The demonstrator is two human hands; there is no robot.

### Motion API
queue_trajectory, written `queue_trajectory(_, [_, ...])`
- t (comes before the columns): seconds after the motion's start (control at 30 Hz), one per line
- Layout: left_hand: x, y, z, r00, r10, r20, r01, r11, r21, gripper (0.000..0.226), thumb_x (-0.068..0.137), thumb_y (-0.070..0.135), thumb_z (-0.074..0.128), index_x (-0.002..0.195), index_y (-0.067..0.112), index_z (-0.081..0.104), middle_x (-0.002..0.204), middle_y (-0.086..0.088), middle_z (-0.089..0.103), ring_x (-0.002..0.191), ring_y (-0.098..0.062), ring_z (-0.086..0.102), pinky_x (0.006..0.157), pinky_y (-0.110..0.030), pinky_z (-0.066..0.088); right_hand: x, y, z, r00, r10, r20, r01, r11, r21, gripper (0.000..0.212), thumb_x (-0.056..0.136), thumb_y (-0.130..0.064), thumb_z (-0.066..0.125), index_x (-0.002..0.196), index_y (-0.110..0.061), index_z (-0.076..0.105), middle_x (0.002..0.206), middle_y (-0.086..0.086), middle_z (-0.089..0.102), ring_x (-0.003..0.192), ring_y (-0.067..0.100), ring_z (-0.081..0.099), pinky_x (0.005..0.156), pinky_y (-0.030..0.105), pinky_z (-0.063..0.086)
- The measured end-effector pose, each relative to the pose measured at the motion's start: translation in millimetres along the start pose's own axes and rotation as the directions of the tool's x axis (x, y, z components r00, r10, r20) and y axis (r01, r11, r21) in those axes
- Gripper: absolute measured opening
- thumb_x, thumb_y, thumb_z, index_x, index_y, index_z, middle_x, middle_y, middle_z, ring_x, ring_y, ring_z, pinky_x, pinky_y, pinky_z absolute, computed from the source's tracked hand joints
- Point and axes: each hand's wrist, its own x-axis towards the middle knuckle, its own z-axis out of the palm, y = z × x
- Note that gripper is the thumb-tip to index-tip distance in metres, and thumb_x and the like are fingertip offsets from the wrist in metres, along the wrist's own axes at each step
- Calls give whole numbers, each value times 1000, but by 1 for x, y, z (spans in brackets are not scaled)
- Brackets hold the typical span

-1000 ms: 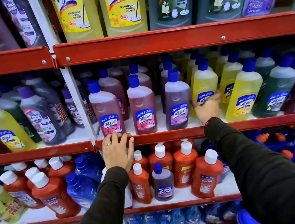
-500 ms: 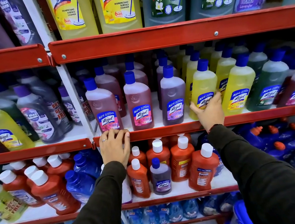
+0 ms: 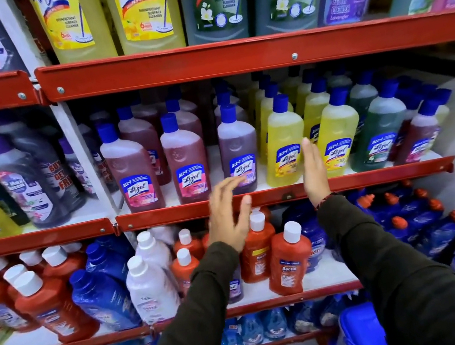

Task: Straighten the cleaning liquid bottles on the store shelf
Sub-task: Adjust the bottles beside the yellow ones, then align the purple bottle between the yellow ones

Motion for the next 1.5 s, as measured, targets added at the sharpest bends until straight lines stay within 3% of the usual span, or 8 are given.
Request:
queue_trajectory(0.1, [18,72,98,981,-61,182,101,970,-221,58,104,47,42,156,22,40,159,4,39,151,-13,34,125,-38,29,26,15,-74,998,38,42,-41,995,91,69,97,-72,38,149,-28,50,151,-12,56,141,4,50,121,32,38])
queue_trajectory(0.27, [56,73,128,883,-355,306,456,800,-390,95,88,89,36,164,38,15,174,8,17,157,-9,17,130,-48,18,13,-9,-62,985,3,173,-23,993,114,35,111,-45,21,117,-37,54,109,-28,63,91,-23,65,75,0,48])
queue_trajectory(0.43, [60,50,132,861,-363,357,494,767,-411,100,80,97,36,162,43,19,171,9,27,156,-11,28,128,-49,23,1,-4,-61,991,-7,135,-9,993,115,27,112,-39,25,117,-35,52,100,-29,59,82,-19,64,67,-1,47])
queue_trajectory(0.63, [62,35,142,876,-371,307,476,764,-436,65,89,90,38,148,65,33,167,8,38,152,-16,37,125,-55,29,6,13,-65,995,3,96,-13,994,111,37,112,-34,28,135,-24,55,112,-15,67,93,-13,68,72,4,51])
queue_trajectory(0.83, [63,34,147,879,-376,293,472,771,-428,76,89,90,38,155,54,28,166,5,40,150,-18,40,123,-57,32,9,19,-66,997,8,75,-13,997,70,44,112,-31,27,148,-17,49,129,0,64,112,7,64,77,9,53])
queue_trajectory(1.13, [58,49,140,889,-356,288,449,798,-401,98,77,99,36,159,49,20,166,1,38,150,-19,40,124,-53,32,11,22,-67,997,-2,79,-4,997,81,44,110,-20,27,149,-13,47,128,1,64,110,4,63,77,7,53])
queue_trajectory(1.37, [57,56,135,857,-372,358,494,792,-359,89,83,90,32,160,51,14,167,1,38,151,-22,39,125,-52,29,16,40,-68,997,-29,76,26,999,35,39,89,-49,40,123,-59,55,146,1,61,135,19,58,114,50,48])
queue_trajectory(1.5, [58,63,133,839,-386,383,514,793,-326,86,90,77,28,165,40,7,171,-2,28,154,-25,31,127,-52,24,18,40,-70,995,-27,100,26,1000,3,60,88,-48,40,146,-40,48,151,-1,56,139,17,54,118,50,43])
